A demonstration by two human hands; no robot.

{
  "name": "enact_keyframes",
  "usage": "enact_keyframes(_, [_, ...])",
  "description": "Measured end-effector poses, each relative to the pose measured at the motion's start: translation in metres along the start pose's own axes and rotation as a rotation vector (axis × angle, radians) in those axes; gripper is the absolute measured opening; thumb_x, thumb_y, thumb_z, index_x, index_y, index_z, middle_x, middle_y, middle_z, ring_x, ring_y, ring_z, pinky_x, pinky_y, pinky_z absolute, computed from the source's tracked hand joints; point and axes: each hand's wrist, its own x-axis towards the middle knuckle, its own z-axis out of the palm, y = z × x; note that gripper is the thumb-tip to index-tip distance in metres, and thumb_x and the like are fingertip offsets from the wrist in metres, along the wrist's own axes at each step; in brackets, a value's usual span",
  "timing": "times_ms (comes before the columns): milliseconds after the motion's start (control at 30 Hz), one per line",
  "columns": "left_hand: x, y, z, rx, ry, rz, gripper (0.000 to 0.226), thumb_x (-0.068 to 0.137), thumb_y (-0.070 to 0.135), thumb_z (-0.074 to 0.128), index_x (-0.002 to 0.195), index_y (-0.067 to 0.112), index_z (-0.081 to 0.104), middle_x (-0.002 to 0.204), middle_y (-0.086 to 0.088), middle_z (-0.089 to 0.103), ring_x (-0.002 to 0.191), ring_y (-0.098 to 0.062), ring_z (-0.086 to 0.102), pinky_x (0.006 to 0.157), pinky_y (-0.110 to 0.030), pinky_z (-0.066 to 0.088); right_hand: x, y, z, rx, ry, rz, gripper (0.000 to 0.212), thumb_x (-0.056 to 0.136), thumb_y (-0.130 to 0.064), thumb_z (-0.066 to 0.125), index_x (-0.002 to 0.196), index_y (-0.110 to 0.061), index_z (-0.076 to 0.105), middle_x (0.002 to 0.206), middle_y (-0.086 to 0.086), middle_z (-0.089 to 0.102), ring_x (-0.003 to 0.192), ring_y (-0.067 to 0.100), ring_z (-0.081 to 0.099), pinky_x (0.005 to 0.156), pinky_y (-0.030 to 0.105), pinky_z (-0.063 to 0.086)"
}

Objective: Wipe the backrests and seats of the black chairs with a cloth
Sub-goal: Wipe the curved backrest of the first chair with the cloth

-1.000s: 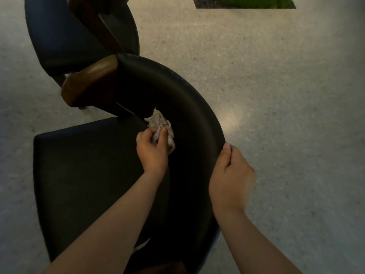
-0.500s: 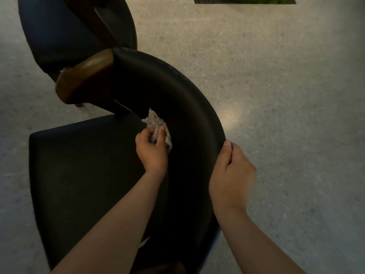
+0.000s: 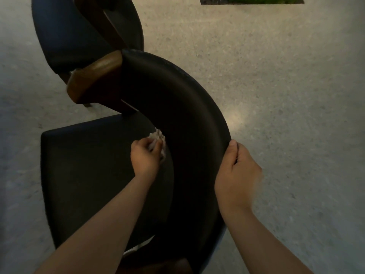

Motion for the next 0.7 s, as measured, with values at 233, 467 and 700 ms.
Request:
enact_keyframes(233, [-0.025, 0.042, -0.030, -0.020, 0.013, 0.209, 0.018, 0.092, 0.027, 0.064, 0.109, 0.024, 0.060, 0.107, 0.010, 0.049, 0.091, 0.000, 0.055, 0.067, -0.001, 0.044, 0.006, -0.008, -0.011, 0.098, -0.124, 0.036, 0.039, 0.102, -0.034, 0.037, 0.066, -0.024, 0.050, 0.054, -0.008, 0.042, 0.046, 0.007, 0.037, 0.048, 0.022, 0.029])
enact_keyframes(467, [-0.026, 0.084, -0.032, 0.006, 0.043, 0.364, 0.019, 0.090, 0.030, 0.066, 0.106, 0.021, 0.064, 0.107, 0.008, 0.052, 0.093, 0.003, 0.053, 0.076, -0.002, 0.040, 0.052, -0.033, 0.002, -0.068, -0.239, -0.126, 0.029, 0.103, -0.038, 0.034, 0.085, -0.025, 0.053, 0.068, -0.010, 0.054, 0.060, 0.003, 0.051, 0.053, 0.018, 0.032])
enact_keyframes(700, [-0.030, 0.122, -0.020, -0.051, 0.085, 0.540, 0.016, 0.087, 0.029, 0.070, 0.100, 0.023, 0.064, 0.104, 0.006, 0.053, 0.092, 0.003, 0.053, 0.079, -0.005, 0.041, 0.055, -0.028, 0.014, -0.189, -0.124, -0.157, 0.040, 0.102, -0.039, 0.034, 0.073, -0.018, 0.052, 0.055, -0.009, 0.043, 0.048, 0.009, 0.040, 0.048, 0.027, 0.023])
